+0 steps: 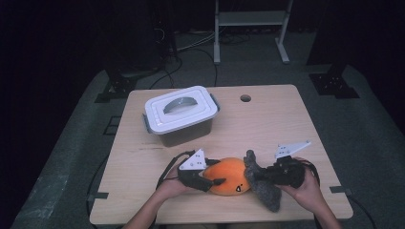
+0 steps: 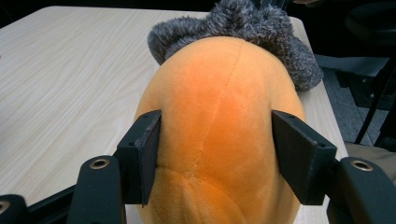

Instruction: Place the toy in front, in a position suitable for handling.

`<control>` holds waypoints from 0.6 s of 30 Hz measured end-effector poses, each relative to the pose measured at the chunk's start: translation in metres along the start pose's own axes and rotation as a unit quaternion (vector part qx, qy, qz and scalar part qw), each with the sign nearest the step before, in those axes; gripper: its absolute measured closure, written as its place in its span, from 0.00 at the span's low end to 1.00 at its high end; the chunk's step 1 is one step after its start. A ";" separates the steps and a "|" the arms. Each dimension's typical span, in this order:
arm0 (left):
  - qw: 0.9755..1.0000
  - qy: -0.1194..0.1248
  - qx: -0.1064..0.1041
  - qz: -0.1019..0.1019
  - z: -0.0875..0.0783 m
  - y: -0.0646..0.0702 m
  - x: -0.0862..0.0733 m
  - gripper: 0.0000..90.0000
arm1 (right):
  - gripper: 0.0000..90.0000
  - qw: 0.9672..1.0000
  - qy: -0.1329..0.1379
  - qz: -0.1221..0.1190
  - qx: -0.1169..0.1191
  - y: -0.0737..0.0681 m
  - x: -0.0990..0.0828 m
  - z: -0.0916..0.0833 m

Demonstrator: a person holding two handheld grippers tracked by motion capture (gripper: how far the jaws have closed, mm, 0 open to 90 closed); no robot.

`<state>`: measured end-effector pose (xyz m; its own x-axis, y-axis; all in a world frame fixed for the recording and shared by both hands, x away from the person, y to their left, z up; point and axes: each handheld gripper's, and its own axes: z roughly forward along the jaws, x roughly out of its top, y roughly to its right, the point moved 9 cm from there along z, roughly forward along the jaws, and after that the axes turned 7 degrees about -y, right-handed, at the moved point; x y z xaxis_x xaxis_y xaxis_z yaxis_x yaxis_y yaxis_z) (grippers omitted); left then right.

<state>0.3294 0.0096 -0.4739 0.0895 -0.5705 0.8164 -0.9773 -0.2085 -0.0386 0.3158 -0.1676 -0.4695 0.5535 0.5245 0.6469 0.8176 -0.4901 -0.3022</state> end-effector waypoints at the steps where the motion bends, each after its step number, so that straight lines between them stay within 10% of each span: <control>1: 1.000 -0.001 0.001 -0.002 -0.001 -0.001 -0.001 0.40 | 0.86 1.000 -0.008 0.004 -0.004 0.003 -0.003 0.001; 11: 1.000 0.002 0.004 -0.007 0.001 -0.001 0.000 0.39 | 0.86 1.000 0.024 0.000 0.012 -0.008 0.010 -0.008; 18: 1.000 -0.003 0.018 -0.023 -0.002 -0.008 -0.002 0.37 | 0.86 1.000 -0.010 -0.002 -0.003 -0.002 -0.001 0.002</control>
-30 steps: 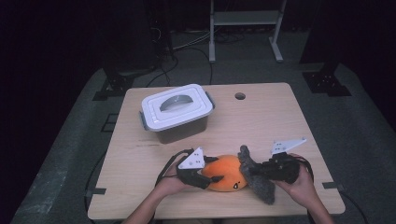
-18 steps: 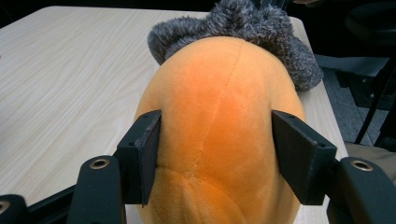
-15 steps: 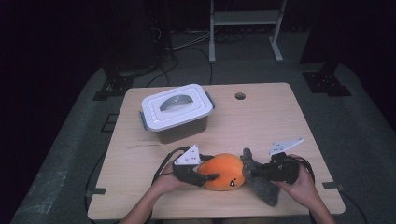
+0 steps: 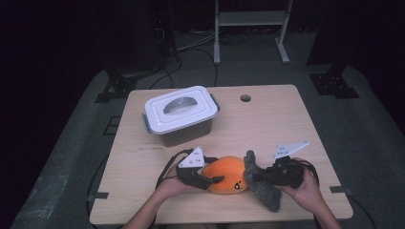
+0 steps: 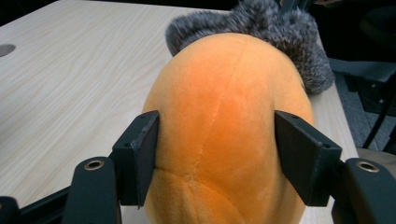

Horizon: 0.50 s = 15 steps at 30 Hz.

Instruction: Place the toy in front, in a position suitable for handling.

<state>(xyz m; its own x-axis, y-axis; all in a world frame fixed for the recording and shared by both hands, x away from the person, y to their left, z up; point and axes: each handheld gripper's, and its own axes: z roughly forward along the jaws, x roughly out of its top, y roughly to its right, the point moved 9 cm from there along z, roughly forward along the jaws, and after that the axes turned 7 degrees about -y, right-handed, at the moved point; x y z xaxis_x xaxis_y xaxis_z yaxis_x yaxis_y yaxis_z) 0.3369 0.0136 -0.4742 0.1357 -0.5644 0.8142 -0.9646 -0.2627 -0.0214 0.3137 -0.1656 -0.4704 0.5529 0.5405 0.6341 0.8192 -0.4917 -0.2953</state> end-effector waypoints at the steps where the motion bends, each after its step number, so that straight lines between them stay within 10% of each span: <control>1: 1.000 0.000 -0.001 -0.003 0.000 -0.001 0.000 0.37 | 0.86 1.000 -0.006 0.005 -0.005 0.003 -0.003 0.000; 8: 1.000 0.002 -0.008 0.020 0.006 0.012 0.007 0.37 | 0.86 0.998 0.054 -0.007 0.013 -0.008 0.020 -0.016; 15: 0.999 0.009 -0.022 0.022 0.006 0.021 0.012 0.27 | 0.86 0.999 0.015 -0.005 0.037 -0.009 0.006 -0.001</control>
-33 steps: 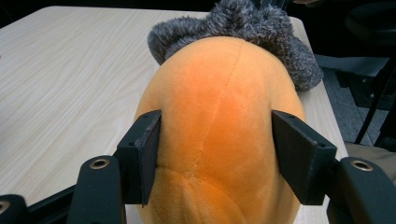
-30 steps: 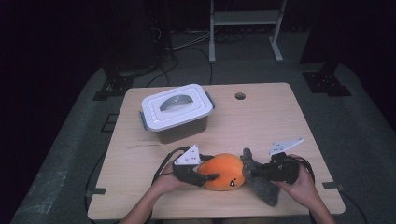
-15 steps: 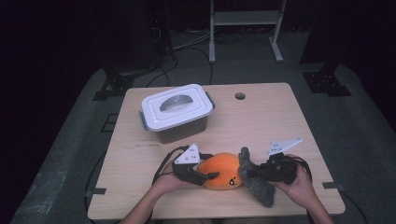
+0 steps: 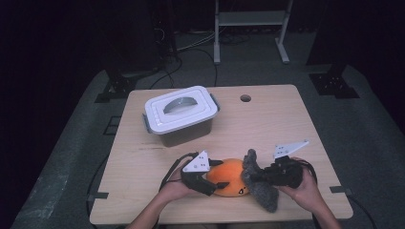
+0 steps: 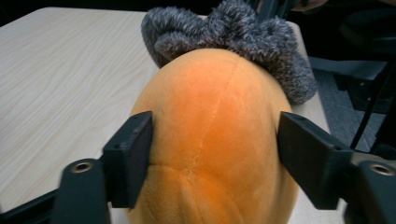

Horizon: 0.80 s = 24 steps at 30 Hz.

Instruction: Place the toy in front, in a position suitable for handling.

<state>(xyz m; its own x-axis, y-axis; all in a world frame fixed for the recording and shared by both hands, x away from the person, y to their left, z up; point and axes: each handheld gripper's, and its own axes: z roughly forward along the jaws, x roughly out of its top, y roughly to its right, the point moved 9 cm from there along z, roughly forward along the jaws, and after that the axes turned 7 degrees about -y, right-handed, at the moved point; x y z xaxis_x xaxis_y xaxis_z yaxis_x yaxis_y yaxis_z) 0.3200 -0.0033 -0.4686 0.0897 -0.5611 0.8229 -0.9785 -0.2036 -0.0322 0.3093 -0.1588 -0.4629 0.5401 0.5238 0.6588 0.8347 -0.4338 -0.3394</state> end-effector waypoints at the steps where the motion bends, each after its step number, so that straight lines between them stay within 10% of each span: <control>1: 1.000 0.000 0.004 -0.006 0.000 -0.001 0.001 0.21 | 0.86 1.000 -0.004 -0.001 -0.004 0.001 -0.002 -0.001; 5: 0.999 -0.015 -0.001 -0.043 0.005 -0.008 -0.006 0.16 | 0.86 1.000 -0.011 0.003 -0.003 0.005 -0.008 -0.003; 12: 0.999 0.019 0.042 0.025 0.008 0.005 0.009 0.38 | 0.86 0.998 0.047 -0.021 -0.025 -0.005 0.022 -0.021; 19: 1.000 0.019 -0.003 -0.023 0.009 0.007 0.015 0.20 | 0.86 1.000 0.020 -0.018 -0.004 -0.004 0.011 -0.008; 24: 1.000 0.013 0.011 -0.001 0.010 0.008 0.014 0.39 | 0.86 1.000 0.007 -0.006 0.007 0.004 0.001 -0.012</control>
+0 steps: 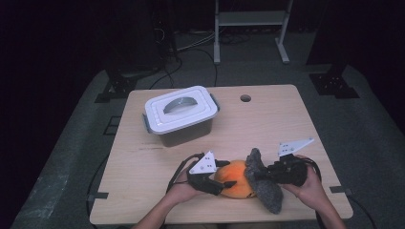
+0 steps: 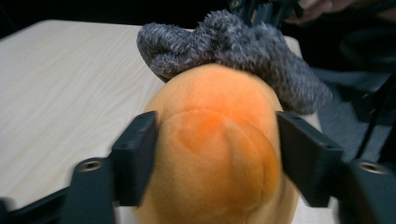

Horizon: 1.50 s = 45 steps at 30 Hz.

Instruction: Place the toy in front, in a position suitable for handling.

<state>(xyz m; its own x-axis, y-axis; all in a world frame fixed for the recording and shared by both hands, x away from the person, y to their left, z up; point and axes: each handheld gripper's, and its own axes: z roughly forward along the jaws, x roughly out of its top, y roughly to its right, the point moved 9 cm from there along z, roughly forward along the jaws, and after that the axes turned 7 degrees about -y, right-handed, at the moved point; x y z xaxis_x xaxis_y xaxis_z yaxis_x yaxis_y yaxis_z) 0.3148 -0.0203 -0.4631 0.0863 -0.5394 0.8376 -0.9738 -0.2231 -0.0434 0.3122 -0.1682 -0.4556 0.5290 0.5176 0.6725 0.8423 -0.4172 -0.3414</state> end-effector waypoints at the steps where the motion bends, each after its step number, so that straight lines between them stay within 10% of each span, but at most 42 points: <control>1: 1.000 -0.002 0.000 0.002 -0.001 0.000 0.000 0.40 | 0.86 1.000 -0.003 0.001 -0.003 0.002 -0.002 -0.001; 9: 0.996 0.028 0.075 0.035 -0.002 -0.005 0.008 0.46 | 0.86 0.999 0.010 -0.021 -0.038 -0.009 0.014 -0.009; 18: 0.999 0.003 0.032 -0.008 0.005 -0.008 -0.001 0.24 | 0.86 0.998 -0.030 -0.015 -0.046 -0.003 0.003 -0.003; 25: 0.998 0.001 0.017 0.057 0.005 0.009 0.003 0.36 | 0.86 0.997 -0.002 -0.054 -0.052 -0.025 0.026 -0.004; 33: 0.999 0.002 0.001 0.045 0.000 0.006 -0.001 0.39 | 0.87 0.996 -0.026 -0.056 -0.058 -0.022 0.016 -0.002; 38: 0.998 -0.001 0.000 0.068 0.004 0.014 0.002 0.39 | 0.87 0.996 0.002 -0.076 -0.048 -0.039 0.032 -0.006; 45: 0.996 -0.014 -0.008 0.089 0.004 0.018 -0.001 0.37 | 0.87 0.994 -0.028 -0.101 -0.038 -0.052 0.032 0.015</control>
<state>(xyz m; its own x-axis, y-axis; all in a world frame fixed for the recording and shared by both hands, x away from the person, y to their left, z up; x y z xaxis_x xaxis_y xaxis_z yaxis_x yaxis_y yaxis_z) 0.2979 -0.0271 -0.4669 -0.0825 -0.5920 0.8017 -0.9773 -0.1094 -0.1814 0.2871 -0.1190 -0.4263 0.3570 0.6364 0.6838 0.9227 -0.3543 -0.1520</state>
